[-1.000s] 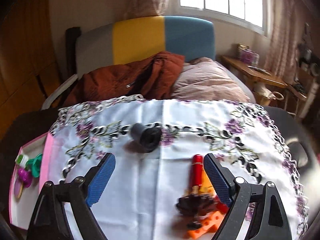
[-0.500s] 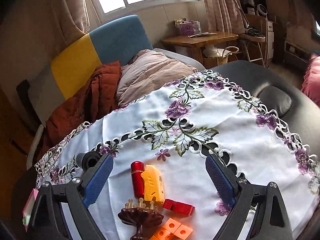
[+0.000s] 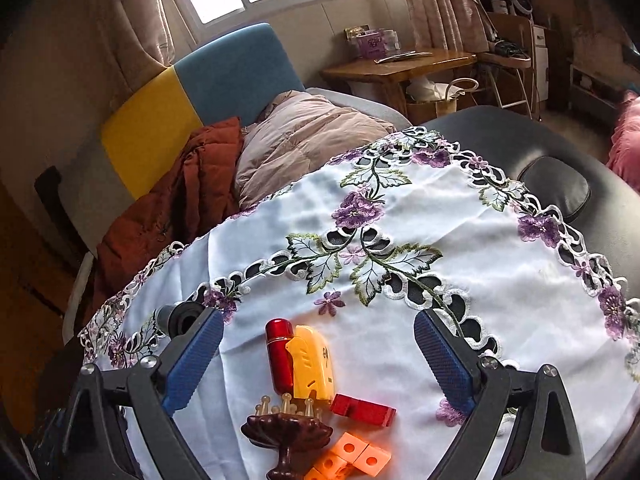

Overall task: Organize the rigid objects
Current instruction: 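Move both tools back over the remaining toys on the tablecloth, then grasp the black cylinder with the left tool while the right tool approaches the red block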

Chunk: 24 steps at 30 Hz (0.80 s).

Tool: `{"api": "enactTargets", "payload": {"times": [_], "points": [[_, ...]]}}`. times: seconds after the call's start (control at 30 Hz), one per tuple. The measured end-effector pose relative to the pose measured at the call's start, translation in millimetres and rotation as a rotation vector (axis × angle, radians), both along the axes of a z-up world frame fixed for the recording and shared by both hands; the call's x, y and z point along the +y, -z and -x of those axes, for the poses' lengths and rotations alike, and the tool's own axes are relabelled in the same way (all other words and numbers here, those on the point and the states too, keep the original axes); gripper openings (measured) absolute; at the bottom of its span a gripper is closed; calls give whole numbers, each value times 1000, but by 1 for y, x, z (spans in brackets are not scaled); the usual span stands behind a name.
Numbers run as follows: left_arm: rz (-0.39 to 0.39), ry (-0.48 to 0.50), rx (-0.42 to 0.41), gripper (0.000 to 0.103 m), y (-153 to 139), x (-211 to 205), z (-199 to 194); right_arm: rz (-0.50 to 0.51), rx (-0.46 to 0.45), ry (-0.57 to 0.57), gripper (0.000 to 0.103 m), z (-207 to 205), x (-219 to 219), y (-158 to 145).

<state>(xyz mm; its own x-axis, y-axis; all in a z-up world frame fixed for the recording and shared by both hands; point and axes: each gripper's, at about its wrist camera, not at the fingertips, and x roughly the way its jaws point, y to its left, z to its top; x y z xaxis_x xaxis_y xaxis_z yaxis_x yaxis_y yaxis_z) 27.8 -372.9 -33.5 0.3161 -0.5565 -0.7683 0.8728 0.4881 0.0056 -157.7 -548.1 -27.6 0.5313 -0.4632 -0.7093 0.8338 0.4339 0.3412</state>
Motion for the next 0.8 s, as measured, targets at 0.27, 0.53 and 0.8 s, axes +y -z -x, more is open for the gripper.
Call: {"api": "enactTargets", "payload": {"times": [0.27, 0.53, 0.8], "points": [[-27, 60, 16, 102, 21, -62, -23, -38, -10, -27, 97, -5, -1, 5], [-92, 61, -7, 102, 44, -108, -44, -64, -28, -30, 97, -5, -3, 7], [-107, 17, 74, 65, 64, -124, -59, -76, -47, 5, 97, 2, -9, 7]]}}
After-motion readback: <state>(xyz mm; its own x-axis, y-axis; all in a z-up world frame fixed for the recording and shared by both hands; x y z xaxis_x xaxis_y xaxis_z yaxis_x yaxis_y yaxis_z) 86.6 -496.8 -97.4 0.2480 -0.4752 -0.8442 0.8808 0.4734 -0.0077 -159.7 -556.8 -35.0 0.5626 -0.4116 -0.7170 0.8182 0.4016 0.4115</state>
